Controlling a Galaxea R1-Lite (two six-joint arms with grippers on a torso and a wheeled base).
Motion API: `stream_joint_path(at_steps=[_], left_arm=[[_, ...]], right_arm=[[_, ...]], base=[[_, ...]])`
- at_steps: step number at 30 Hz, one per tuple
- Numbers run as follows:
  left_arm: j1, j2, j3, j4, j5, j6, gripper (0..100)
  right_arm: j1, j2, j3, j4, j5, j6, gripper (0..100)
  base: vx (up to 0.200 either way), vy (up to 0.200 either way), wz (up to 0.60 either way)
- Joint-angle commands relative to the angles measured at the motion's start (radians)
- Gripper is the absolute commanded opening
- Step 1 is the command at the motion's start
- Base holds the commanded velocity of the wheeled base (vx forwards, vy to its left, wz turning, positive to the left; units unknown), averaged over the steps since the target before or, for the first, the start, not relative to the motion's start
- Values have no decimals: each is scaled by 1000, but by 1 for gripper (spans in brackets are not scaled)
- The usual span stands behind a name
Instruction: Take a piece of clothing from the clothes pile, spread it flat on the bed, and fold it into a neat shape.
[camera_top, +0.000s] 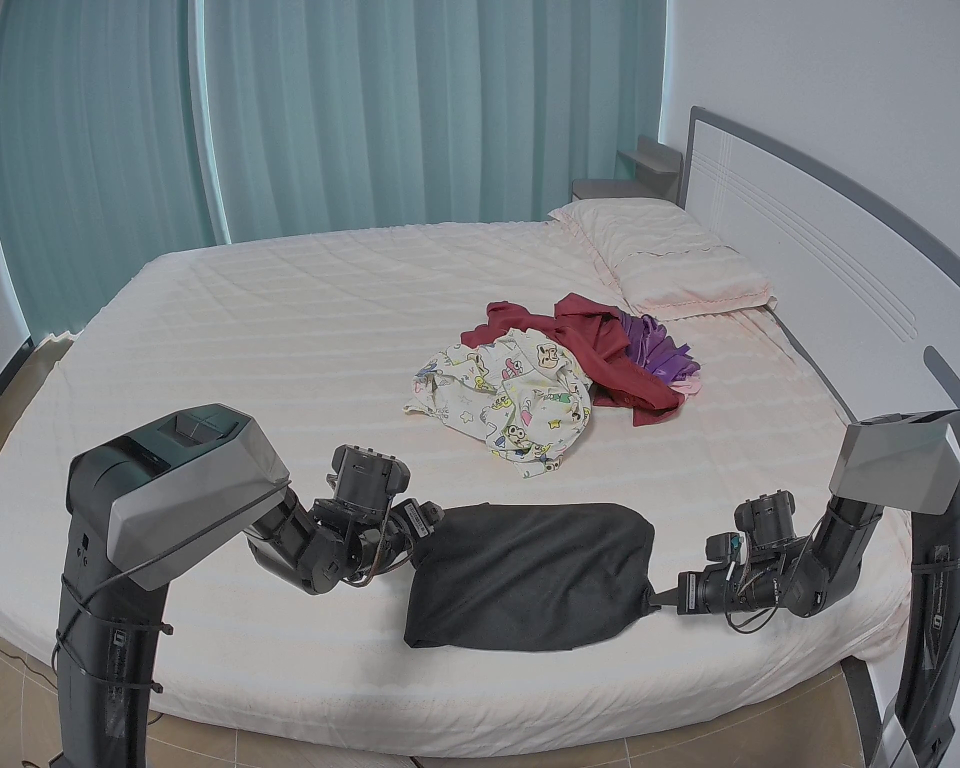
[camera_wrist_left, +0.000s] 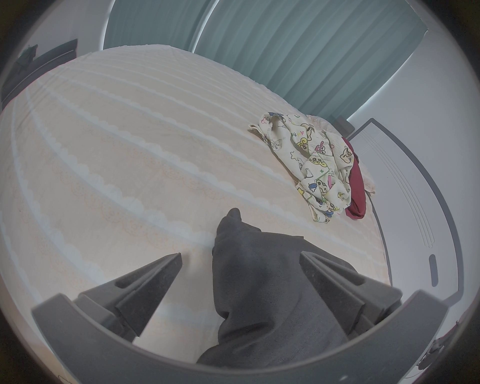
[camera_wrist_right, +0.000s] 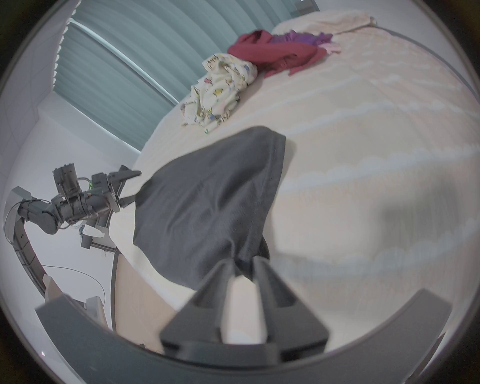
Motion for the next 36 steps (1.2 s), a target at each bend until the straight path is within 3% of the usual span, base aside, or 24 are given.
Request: stream_joint_path(at_steps=[1, 11, 18, 19, 24, 30, 31, 32, 34, 36], left_arm=[[2, 3, -2, -1, 2, 0, 100], [2, -1, 1, 1, 5, 0, 100], [2, -12, -1, 2, 8, 1, 100], [2, -12, -1, 2, 10, 1, 100], [2, -35, -1, 6, 10, 0, 100], [-19, -52, 1, 2, 11, -6, 100], [-36, -52, 4, 2, 14, -8, 100], [-40, -54, 5, 2, 14, -11, 100], [-47, -52, 7, 2, 14, -17, 100], [-50, -52, 9, 2, 19, -22, 100]], right_arm=[[-9, -24, 20, 30, 0, -18, 0], [-66, -76, 42, 150, 0, -135, 0], [-71, -74, 33, 191, 0, -168, 0], [-69, -74, 33, 191, 0, -168, 100], [-71, -79, 27, 184, 0, -170, 100], [-61, -62, -78, 164, -6, -102, 100], [-26, -27, -153, 164, -31, 46, 100], [-3, -13, -185, 164, -60, 120, 100], [34, 39, -251, 153, -134, 229, 100], [57, 108, -317, 118, -207, 276, 100]], base=[[0, 0, 0], [0, 0, 0], [0, 0, 0], [0, 0, 0], [0, 0, 0], [0, 0, 0], [0, 0, 0], [0, 0, 0], [0, 0, 0], [0, 0, 0]])
